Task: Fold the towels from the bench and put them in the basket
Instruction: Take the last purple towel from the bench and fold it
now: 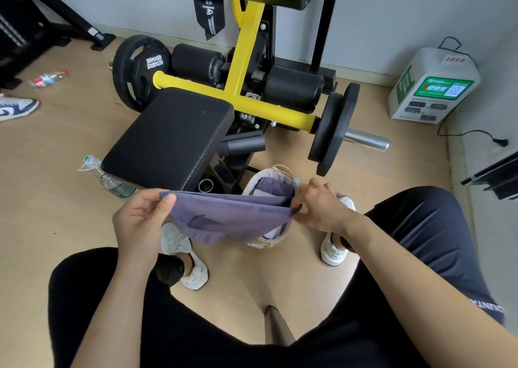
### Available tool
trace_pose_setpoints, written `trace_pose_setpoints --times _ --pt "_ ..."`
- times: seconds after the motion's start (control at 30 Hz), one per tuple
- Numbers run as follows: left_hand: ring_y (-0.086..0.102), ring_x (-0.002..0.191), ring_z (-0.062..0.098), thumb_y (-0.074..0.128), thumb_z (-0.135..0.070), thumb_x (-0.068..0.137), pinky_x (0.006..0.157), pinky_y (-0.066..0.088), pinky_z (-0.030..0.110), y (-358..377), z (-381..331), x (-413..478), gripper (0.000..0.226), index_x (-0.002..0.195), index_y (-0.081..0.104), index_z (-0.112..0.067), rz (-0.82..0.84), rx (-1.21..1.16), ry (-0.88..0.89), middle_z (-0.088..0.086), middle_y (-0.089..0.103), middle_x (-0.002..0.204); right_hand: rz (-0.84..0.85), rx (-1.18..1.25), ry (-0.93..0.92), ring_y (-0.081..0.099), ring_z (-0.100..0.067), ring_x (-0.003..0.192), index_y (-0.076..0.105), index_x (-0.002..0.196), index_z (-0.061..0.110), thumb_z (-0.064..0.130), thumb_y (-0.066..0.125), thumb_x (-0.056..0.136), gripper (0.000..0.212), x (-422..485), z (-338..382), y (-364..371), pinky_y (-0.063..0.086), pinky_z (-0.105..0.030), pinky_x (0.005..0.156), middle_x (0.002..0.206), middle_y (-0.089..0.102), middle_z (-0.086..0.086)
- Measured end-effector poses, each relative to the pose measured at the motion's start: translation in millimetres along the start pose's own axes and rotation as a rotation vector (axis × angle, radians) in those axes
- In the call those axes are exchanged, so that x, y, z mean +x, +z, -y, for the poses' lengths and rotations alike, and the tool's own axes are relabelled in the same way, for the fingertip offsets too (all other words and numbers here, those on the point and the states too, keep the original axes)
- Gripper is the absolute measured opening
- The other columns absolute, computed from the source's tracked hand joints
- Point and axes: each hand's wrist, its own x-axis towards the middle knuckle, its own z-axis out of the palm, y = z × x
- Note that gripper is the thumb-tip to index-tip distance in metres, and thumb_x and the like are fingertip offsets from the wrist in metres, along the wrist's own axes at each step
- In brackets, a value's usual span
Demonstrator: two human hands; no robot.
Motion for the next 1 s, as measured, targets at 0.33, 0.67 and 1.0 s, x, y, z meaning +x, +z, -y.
trace_pose_setpoints --times 0.33,0.67,1.0 --pt "0.068 0.084 0.010 0.074 -0.013 0.092 0.075 0.050 0.016 3 15 5 0.019 0.087 0.071 -0.031 -0.030 0.109 -0.116 -0.005 0.074 0.090 -0.292 0.618 0.130 0.068 -0.013 0.078 0.078 0.085 0.012 0.003 0.074 0.085 0.009 -4 -27 -24 0.055 -0.025 0.078 0.085 0.075 0.000" --pt "0.074 0.077 0.005 0.066 -0.015 0.099 0.074 0.057 0.016 10 19 4 0.014 0.092 0.062 -0.027 0.005 0.052 -0.169 -0.003 0.073 0.094 -0.620 0.885 0.097 0.059 -0.001 0.068 0.065 0.110 0.027 0.000 0.076 0.083 0.040 -7 -20 -38 0.047 -0.014 0.071 0.077 0.070 -0.003" --pt "0.066 0.083 0.017 0.067 -0.021 0.099 0.070 0.053 0.028 24 26 3 0.008 0.093 0.063 -0.018 -0.034 0.120 -0.257 0.004 0.070 0.091 -0.515 1.219 0.466 0.055 -0.002 0.051 0.070 0.091 -0.004 0.006 0.078 0.084 0.014 9 -22 -27 0.049 -0.015 0.056 0.069 0.063 -0.004"
